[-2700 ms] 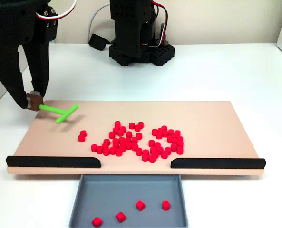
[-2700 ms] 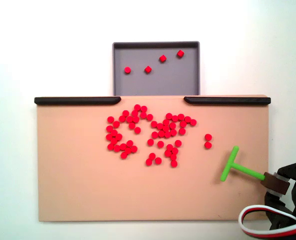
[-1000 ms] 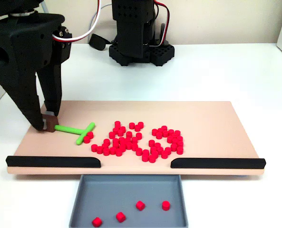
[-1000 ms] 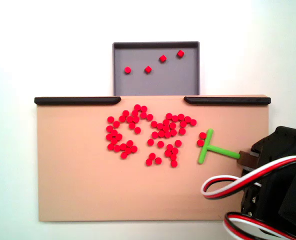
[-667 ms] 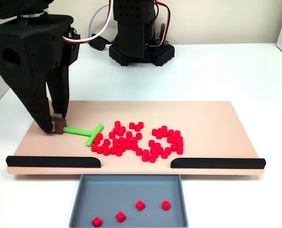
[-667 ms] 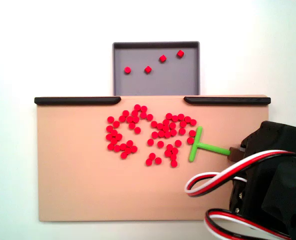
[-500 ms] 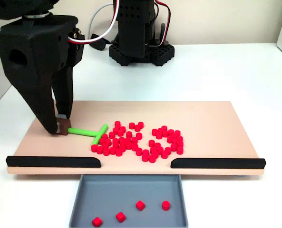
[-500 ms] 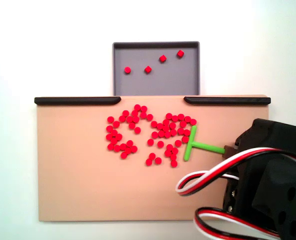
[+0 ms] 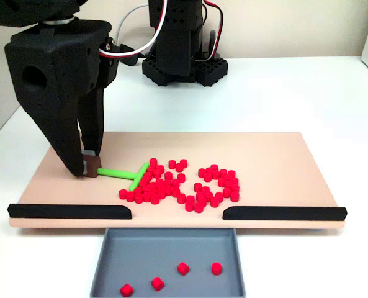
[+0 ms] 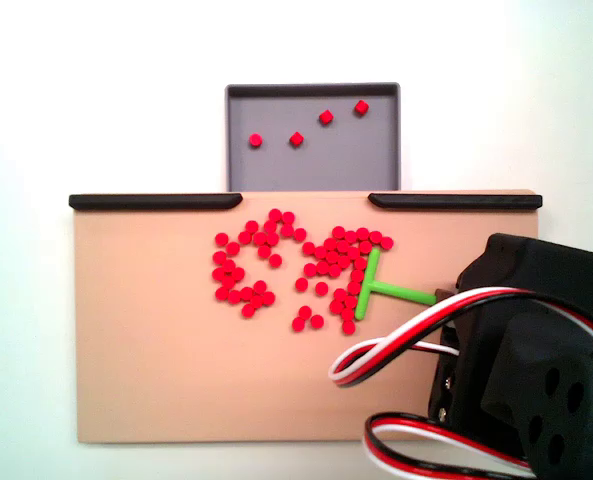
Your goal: Gather the right side granules
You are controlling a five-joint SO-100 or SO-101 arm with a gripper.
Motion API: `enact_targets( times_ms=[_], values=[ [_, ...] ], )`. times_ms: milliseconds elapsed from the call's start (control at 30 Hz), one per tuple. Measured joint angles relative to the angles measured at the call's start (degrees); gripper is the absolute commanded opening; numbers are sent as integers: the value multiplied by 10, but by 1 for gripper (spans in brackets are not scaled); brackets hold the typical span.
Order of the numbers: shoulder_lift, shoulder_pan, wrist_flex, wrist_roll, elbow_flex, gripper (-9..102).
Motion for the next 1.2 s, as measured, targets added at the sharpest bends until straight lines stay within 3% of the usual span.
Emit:
enact_targets(
  times_ms=[833,1200],
  values=[
    [0,-12,4,32,0,0],
    [3,25,6,-15,0,0]
  ],
)
